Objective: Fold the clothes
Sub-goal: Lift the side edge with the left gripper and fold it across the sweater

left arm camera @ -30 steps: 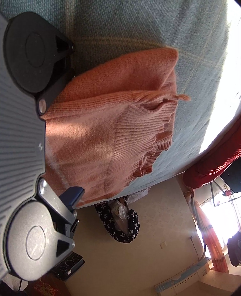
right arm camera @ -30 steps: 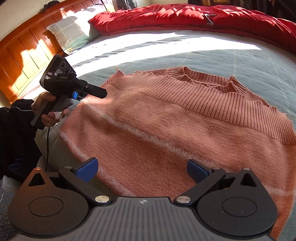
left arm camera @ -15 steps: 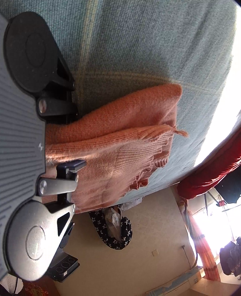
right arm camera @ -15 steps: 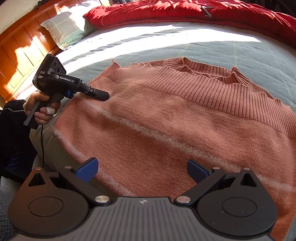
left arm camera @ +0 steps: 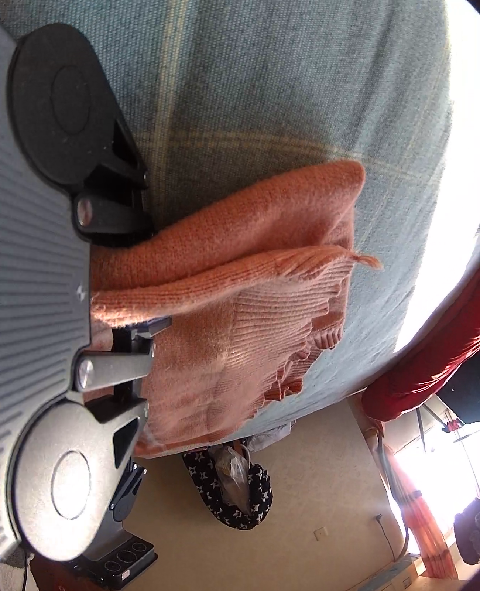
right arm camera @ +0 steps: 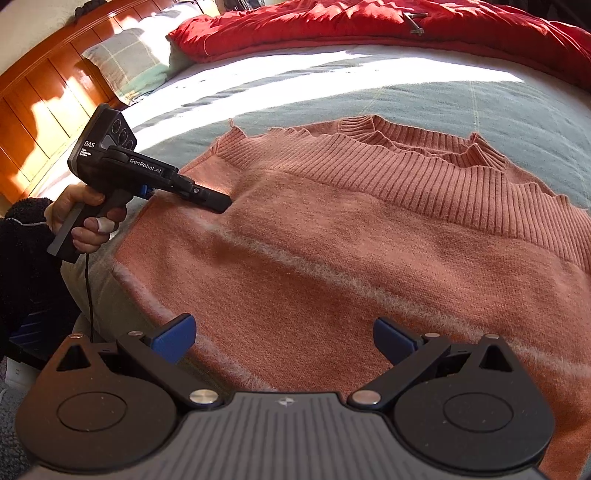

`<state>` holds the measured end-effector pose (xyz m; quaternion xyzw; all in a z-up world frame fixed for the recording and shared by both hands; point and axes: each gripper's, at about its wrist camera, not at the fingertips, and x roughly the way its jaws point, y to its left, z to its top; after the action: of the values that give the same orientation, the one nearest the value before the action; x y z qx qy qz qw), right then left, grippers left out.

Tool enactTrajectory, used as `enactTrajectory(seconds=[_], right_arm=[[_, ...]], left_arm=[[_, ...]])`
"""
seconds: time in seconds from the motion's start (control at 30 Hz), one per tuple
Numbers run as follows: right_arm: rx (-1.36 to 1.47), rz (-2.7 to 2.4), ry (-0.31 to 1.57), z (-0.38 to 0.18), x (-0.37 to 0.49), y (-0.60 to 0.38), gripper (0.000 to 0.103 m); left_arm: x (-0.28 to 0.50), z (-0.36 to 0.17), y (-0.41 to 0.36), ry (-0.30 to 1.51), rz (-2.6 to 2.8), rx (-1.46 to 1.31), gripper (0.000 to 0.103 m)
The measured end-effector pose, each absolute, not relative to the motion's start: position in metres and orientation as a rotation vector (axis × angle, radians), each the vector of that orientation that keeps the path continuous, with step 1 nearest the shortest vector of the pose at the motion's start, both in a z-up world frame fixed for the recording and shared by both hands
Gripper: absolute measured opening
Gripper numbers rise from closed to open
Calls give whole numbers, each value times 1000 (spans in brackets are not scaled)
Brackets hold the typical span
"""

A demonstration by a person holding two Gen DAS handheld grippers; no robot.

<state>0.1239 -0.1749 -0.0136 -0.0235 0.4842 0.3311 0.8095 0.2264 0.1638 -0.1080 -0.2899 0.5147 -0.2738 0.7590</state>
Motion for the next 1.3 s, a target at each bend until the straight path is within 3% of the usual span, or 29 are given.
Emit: enactTrajectory(seconds=[0.7,1.3], right_arm=[[-119,749,940,3,114,-199,103],[-63,758,853,10,102,-248,103]], left_arm=[[222,-19,104,1207,-376,-350,19],[205,52,21,1155,-400,-380,19]])
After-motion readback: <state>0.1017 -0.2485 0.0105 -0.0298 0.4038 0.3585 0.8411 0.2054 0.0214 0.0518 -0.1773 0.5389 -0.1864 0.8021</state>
